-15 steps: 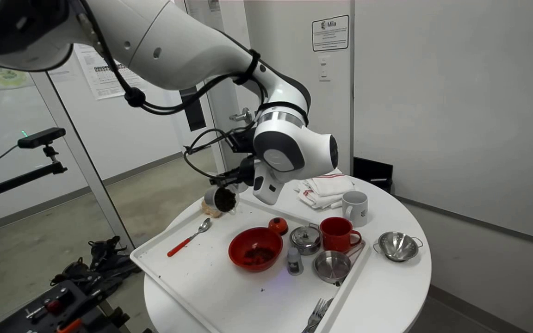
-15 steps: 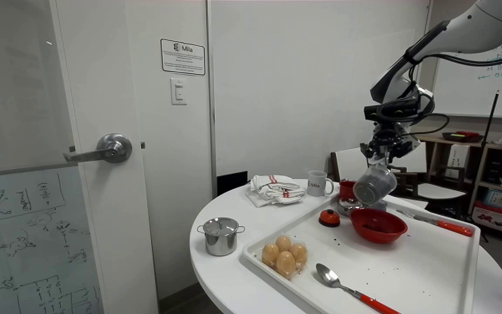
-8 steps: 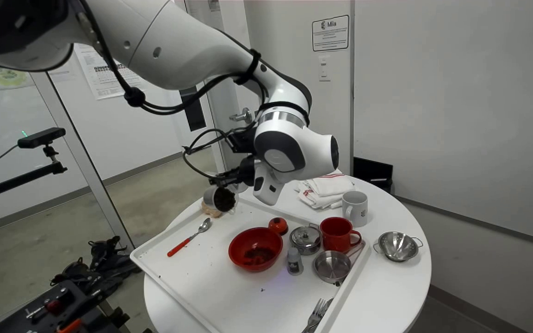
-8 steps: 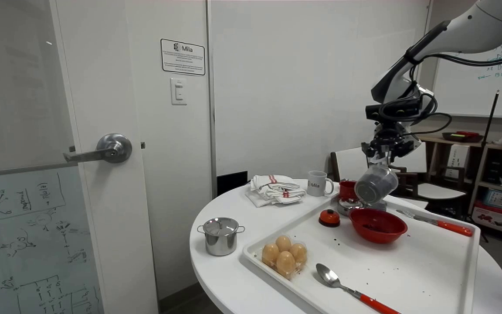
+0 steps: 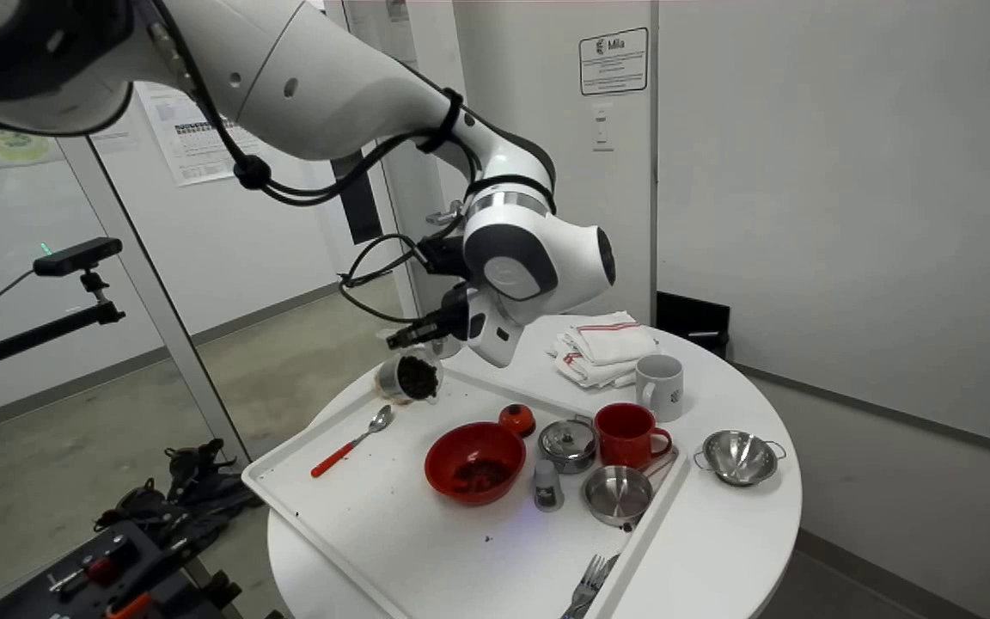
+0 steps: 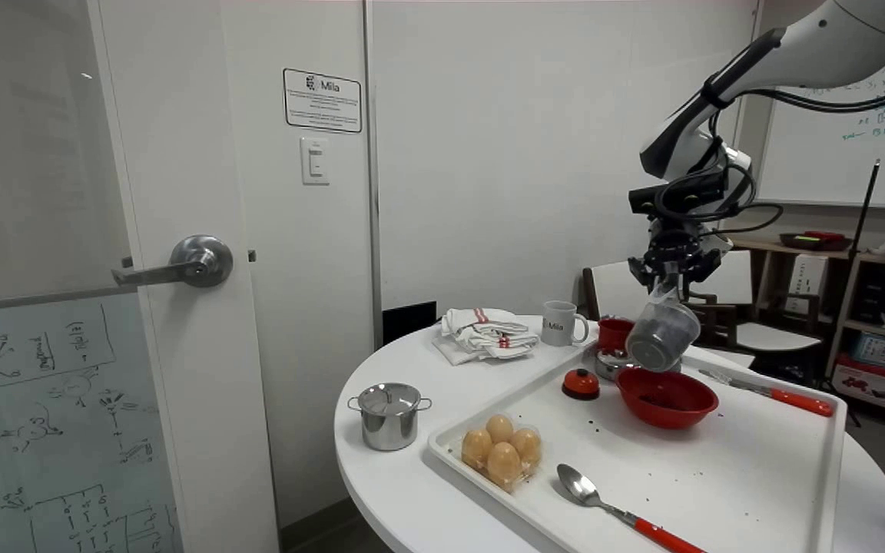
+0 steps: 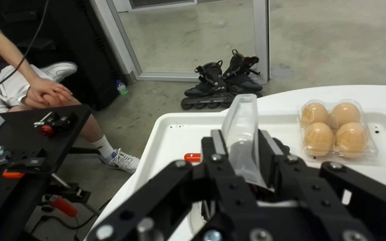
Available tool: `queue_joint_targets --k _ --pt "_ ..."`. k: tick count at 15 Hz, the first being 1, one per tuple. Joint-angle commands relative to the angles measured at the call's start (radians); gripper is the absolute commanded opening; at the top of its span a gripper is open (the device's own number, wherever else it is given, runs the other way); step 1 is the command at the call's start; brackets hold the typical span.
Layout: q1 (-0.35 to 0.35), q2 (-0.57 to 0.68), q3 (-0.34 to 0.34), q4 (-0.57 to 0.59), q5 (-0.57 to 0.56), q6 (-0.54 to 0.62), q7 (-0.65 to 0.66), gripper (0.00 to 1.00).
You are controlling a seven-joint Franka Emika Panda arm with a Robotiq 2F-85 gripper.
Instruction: Pour some of the contents of the clear cup into the red bowl
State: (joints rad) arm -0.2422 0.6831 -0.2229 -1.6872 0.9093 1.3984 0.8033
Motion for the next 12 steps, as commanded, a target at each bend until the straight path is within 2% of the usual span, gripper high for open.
queue_joint_targets --k 1,6,12 --pt "0.073 -0.016 -0.007 0.051 -0.091 0.02 0.085 0.1" --pt "0.182 -0.021 0.006 0.119 -0.249 0.104 0.241 0.1" --pt "0.285 -0.004 0.041 0.154 -0.431 0.299 0.499 0.1"
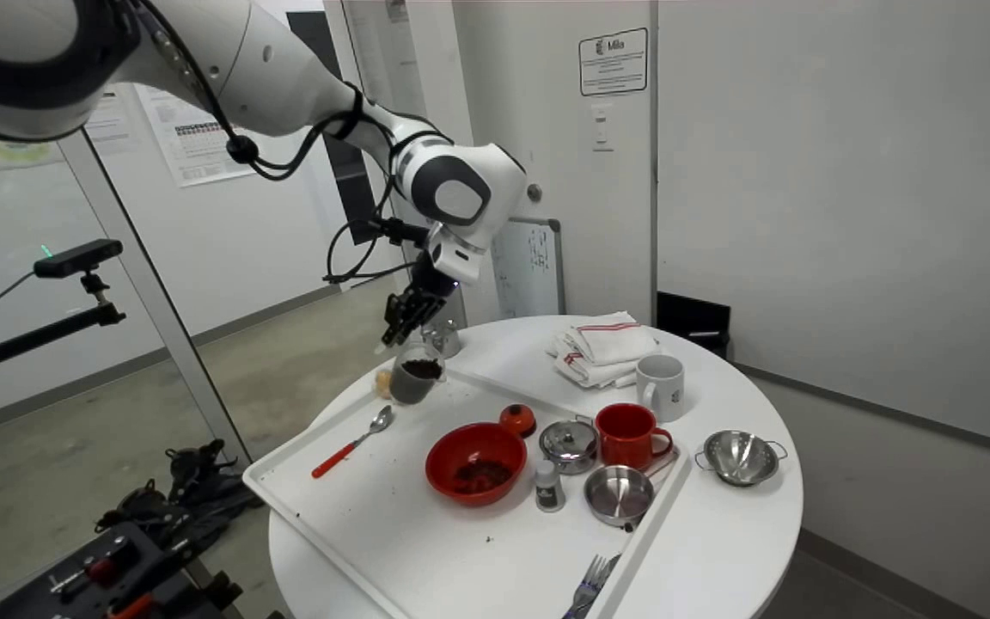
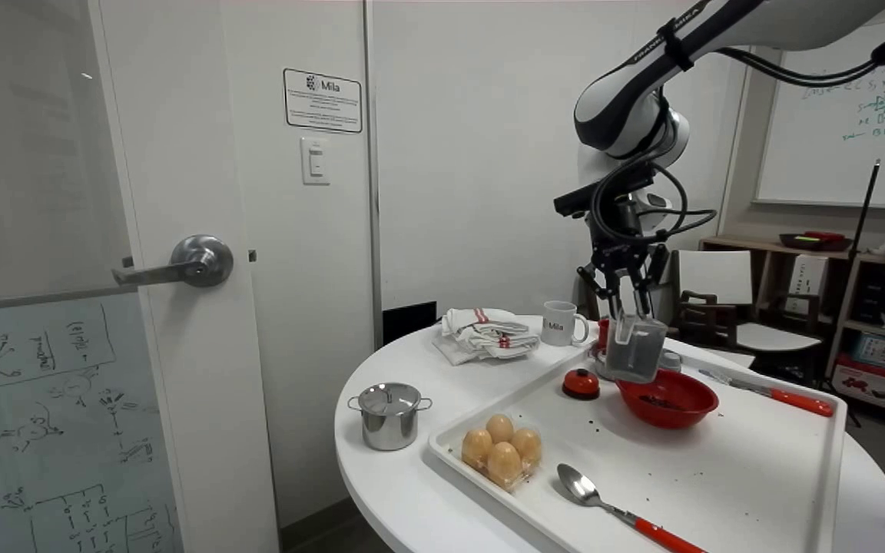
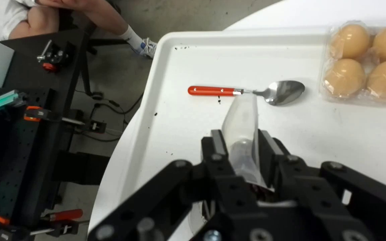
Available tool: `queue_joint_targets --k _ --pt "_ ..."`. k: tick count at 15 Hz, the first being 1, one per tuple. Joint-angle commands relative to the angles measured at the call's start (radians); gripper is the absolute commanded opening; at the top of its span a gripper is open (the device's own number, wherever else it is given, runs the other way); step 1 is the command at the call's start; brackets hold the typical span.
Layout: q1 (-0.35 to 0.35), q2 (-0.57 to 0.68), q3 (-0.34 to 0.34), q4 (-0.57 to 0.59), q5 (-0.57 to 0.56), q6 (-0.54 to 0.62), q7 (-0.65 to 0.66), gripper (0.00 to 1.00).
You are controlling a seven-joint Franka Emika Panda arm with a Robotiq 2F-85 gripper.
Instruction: Pour some of the contents of the clear cup into the red bowl
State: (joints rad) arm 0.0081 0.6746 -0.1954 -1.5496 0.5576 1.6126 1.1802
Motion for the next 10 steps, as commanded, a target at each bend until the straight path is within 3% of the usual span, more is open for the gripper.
queue_joint_targets --k 1,5,10 --pt "0.047 0.008 0.02 0.014 -0.109 0.125 0.168 0.1" --pt "0.083 0.037 0.039 0.022 -0.213 0.225 0.331 0.1" --pt "0.079 0.09 0.082 0.043 -0.258 0.222 0.406 0.1"
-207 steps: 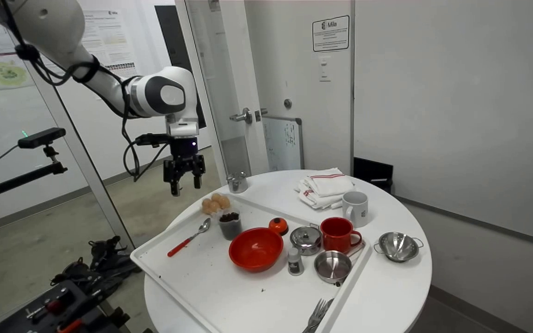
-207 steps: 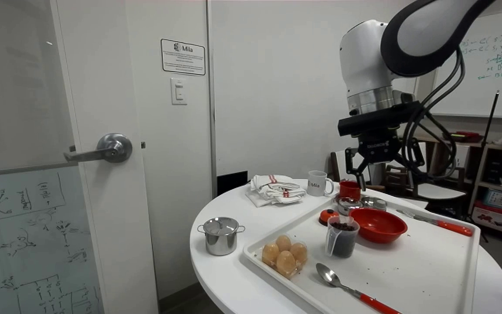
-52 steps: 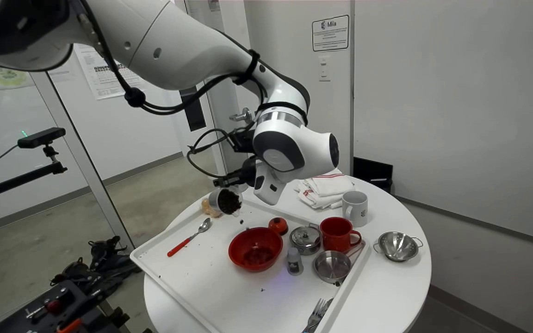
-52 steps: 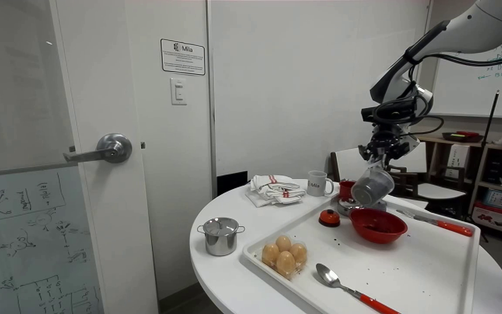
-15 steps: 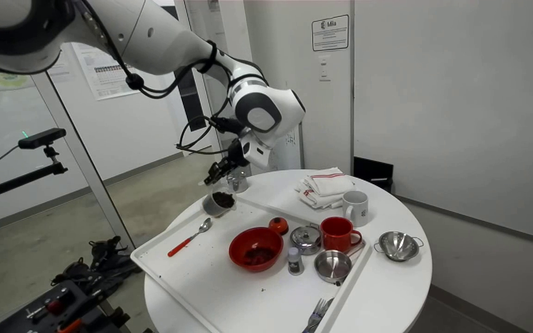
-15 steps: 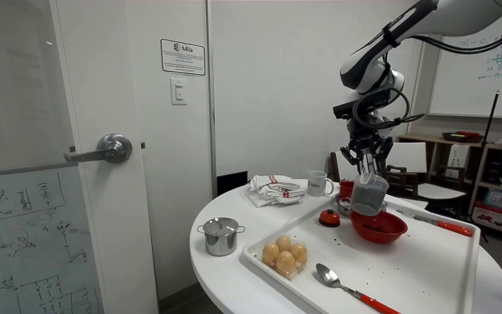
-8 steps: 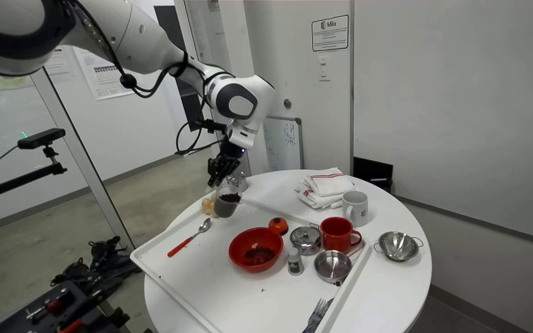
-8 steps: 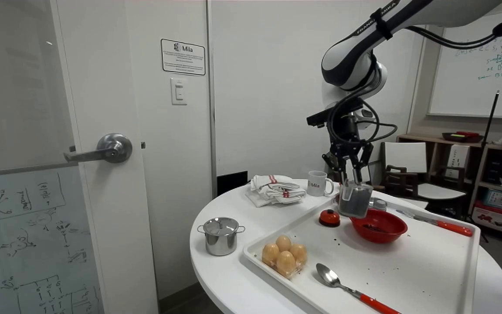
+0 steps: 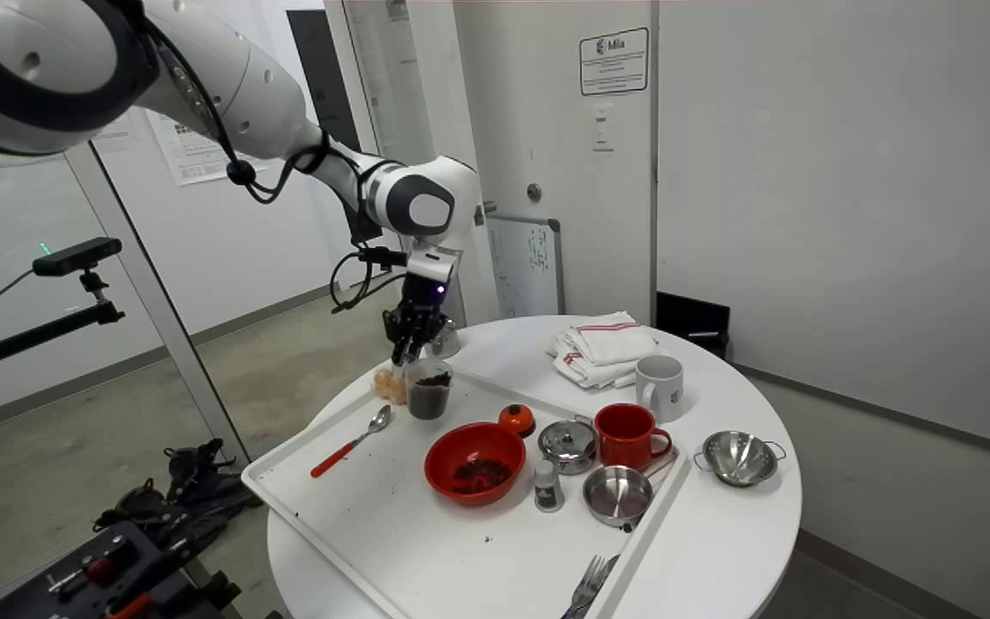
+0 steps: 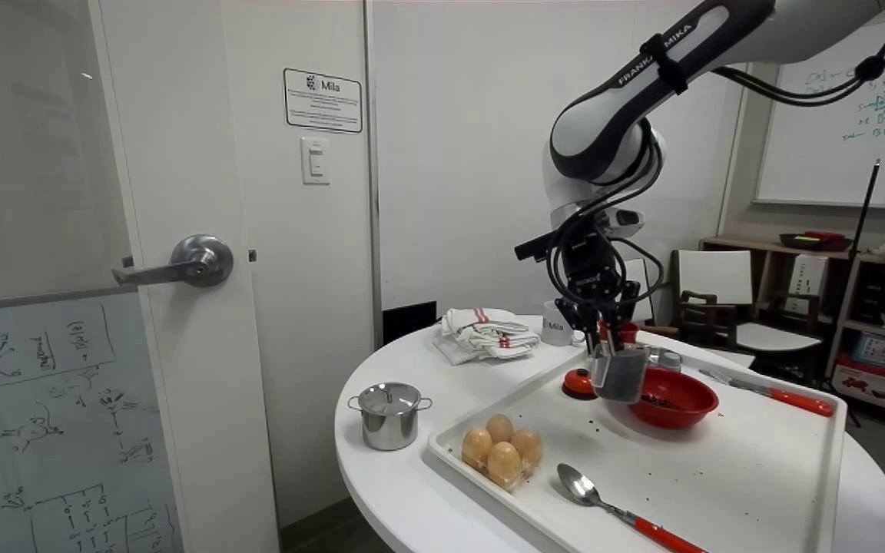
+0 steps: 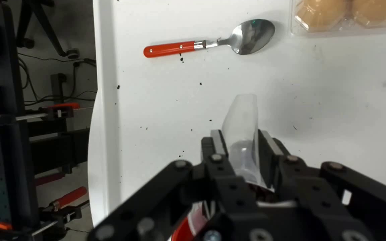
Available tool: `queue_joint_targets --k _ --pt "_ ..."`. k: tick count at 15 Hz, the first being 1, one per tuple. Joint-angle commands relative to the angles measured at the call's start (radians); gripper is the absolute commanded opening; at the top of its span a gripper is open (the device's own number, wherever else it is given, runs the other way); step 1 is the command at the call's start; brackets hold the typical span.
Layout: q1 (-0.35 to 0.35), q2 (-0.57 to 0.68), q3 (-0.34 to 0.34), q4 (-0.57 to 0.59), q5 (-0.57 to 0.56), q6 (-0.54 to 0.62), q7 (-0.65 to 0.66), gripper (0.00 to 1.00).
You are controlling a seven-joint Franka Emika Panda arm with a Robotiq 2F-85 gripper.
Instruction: Pour some of the contents of the clear cup into the red bowl
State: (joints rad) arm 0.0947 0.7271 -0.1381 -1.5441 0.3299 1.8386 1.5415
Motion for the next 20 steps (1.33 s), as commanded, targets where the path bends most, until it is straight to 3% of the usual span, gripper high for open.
queue_joint_targets --k 1,13,14,15,19,20 --pt "-0.01 0.048 0.033 0.041 -0.03 -0.004 0.045 0.1" --pt "-0.017 0.177 0.048 0.105 -0.024 0.042 0.067 0.1" --pt "-0.018 0.181 0.048 0.11 -0.024 0.041 0.074 0.38" --pt "-0.019 0.183 0.049 0.114 -0.025 0.041 0.082 0.54" --pt "-0.022 0.177 0.051 0.111 -0.028 0.047 0.074 0.83" --pt "-0.026 0.167 0.058 0.089 -0.02 0.042 0.062 0.64"
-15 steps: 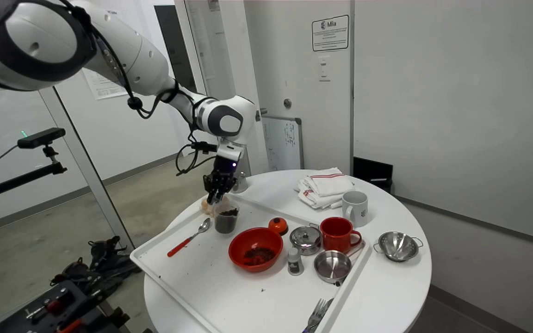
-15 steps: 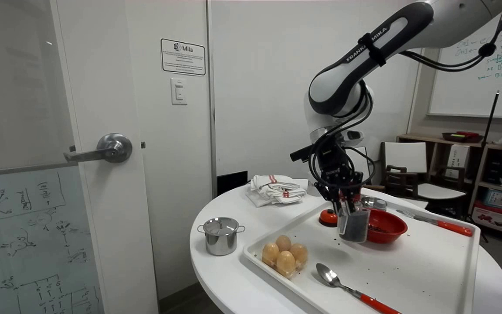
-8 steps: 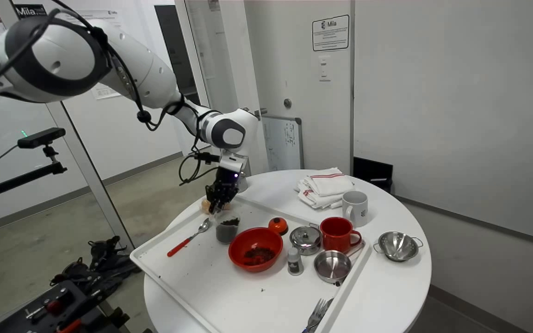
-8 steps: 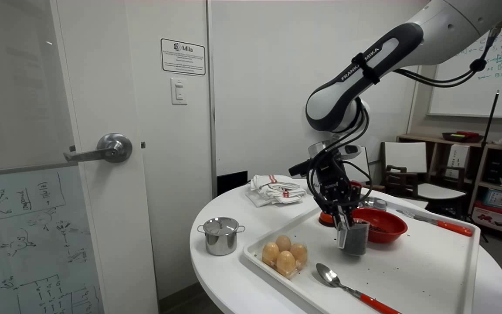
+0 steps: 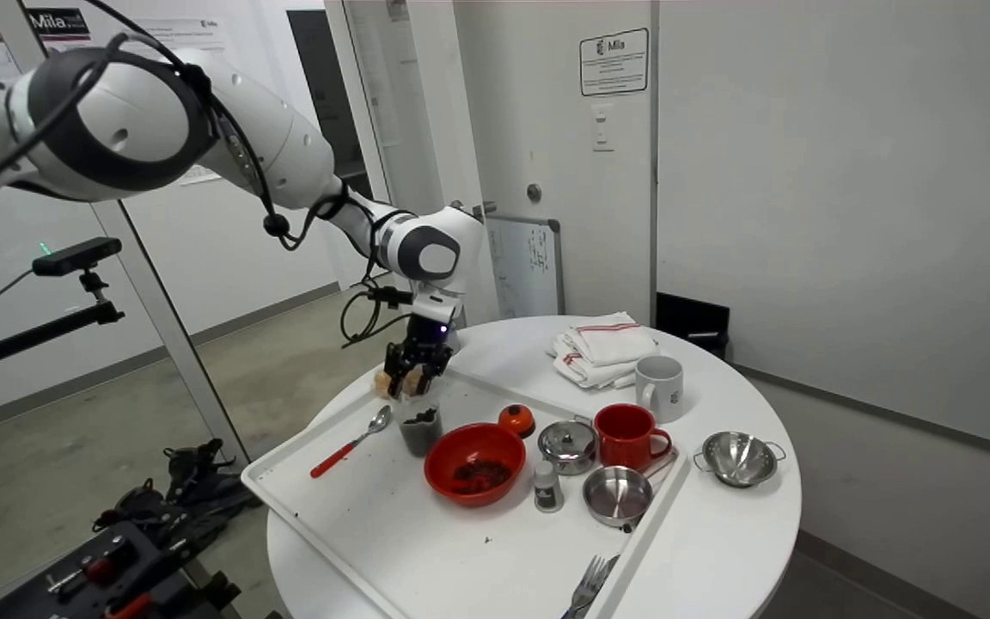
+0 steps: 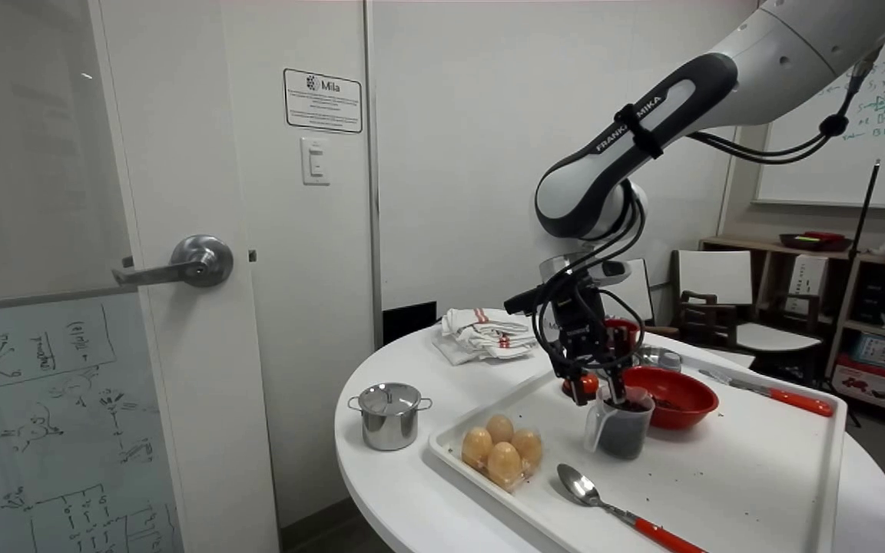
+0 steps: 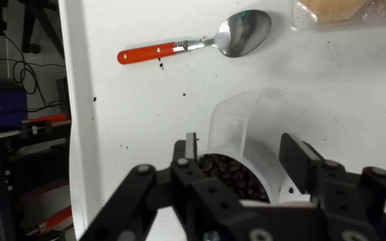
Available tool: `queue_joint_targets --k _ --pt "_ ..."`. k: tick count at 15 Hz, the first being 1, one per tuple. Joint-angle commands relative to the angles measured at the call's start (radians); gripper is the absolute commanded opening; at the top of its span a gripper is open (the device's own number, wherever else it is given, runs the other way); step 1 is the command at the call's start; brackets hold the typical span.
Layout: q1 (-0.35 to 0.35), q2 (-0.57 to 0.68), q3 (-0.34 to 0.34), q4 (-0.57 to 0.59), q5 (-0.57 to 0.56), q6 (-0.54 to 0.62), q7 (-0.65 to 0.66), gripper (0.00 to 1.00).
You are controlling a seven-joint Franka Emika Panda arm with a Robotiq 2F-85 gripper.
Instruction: Pour some of the contents of the clear cup into the red bowl
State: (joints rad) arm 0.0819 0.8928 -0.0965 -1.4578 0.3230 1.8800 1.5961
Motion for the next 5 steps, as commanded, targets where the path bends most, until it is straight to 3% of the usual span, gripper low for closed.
queue_joint_targets --k 1,3,5 --pt "-0.014 0.001 0.017 0.005 -0.014 0.001 0.007 0.73" --pt "-0.014 0.001 0.017 0.007 -0.014 0.001 0.007 0.83" --pt "-0.014 0.001 0.017 0.007 -0.014 0.001 0.007 0.83"
